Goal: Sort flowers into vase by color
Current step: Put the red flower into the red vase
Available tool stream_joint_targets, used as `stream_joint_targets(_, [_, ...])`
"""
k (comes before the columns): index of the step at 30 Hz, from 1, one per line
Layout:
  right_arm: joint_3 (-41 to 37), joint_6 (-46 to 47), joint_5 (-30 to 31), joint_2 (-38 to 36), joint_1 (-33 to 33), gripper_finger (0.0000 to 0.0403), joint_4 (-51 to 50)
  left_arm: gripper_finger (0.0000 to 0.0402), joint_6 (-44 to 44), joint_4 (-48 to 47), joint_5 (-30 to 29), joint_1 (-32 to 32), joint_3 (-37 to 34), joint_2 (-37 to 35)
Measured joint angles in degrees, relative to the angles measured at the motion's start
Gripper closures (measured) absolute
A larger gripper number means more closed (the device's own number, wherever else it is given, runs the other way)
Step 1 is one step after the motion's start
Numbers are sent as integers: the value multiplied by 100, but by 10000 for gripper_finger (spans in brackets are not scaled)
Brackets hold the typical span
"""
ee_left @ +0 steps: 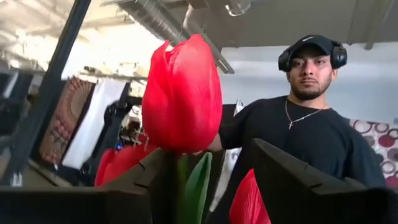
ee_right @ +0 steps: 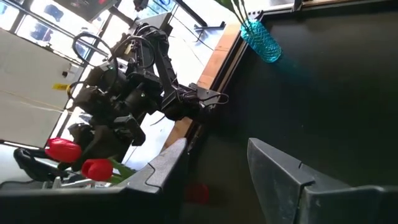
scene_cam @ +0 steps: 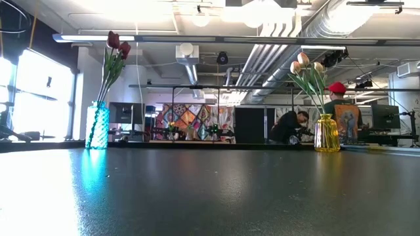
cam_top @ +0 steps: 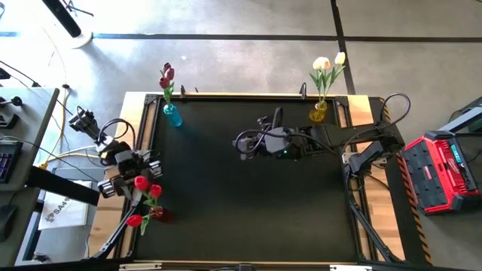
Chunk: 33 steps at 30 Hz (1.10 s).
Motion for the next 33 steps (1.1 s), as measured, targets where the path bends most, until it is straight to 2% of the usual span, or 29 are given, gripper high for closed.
stream_joint_targets(7, [0, -32, -123, 0, 4, 246, 0, 203, -616, -558, 70, 2, 0, 2])
stream_joint_targets(12, [0, -42, -176, 0, 4, 246, 0, 174, -817, -986, 21, 1, 0, 3])
stream_joint_targets(16, [0, -142, -214, 0, 4, 246, 0, 156, -624, -922, 47, 2, 0, 2])
stream_joint_targets(23, [0, -149, -249, 0, 4, 246, 0, 155, -479, -680, 62, 2, 0, 2])
stream_joint_targets(33, [0, -149, -303, 0, 7, 246, 0, 156, -559, -391, 731, 1, 2, -4])
